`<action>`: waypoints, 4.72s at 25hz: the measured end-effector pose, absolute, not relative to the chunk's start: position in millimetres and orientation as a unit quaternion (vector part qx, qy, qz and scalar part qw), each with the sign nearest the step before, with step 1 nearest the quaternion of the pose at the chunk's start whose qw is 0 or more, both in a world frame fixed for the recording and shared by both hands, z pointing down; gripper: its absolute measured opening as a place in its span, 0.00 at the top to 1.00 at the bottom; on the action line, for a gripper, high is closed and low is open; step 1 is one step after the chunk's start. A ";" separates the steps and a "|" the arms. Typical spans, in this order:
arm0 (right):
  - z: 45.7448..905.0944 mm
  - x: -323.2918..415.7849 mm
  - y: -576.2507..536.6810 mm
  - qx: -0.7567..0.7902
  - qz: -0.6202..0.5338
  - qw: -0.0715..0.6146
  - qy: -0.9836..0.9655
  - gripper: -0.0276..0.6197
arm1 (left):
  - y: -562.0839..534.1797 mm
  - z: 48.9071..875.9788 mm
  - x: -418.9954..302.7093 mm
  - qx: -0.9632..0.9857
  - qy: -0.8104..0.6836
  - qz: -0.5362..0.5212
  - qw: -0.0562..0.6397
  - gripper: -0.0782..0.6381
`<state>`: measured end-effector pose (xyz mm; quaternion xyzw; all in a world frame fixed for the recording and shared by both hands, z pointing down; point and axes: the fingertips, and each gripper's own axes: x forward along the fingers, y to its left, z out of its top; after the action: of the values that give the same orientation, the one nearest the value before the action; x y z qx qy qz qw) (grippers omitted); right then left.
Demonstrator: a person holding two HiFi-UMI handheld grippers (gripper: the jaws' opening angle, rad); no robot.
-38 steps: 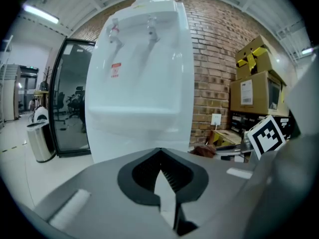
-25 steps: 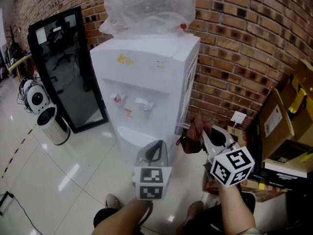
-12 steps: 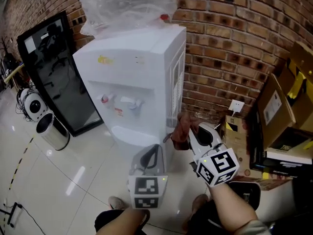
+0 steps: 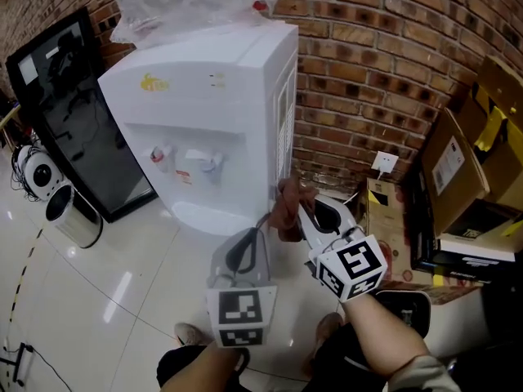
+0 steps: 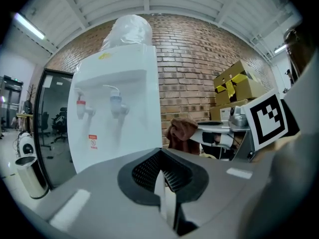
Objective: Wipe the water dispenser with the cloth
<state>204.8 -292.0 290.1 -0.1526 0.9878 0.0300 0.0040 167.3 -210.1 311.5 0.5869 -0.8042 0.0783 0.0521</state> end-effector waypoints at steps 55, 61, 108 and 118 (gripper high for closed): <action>146.2 141.8 -351.3 -0.137 0.069 0.111 0.982 0.89 | -218.0 213.3 147.4 0.549 -0.832 0.071 -0.040 0.89; 197.0 141.9 -351.9 -0.140 0.040 0.105 0.984 0.89 | -219.9 264.5 148.7 0.558 -0.826 0.078 -0.016 0.89; 390.0 134.8 -372.6 -0.154 -0.018 -0.071 0.985 0.89 | -212.2 384.7 156.3 0.553 -0.826 0.094 0.046 0.89; 413.7 135.1 -373.7 -0.151 -0.029 -0.100 0.983 0.89 | -214.5 407.4 140.9 0.535 -0.837 0.092 0.071 0.89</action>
<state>135.1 -373.7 413.7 -0.1511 0.9830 -0.0293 -0.1002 140.9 -214.5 407.4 0.5348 -0.8369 0.0918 0.0714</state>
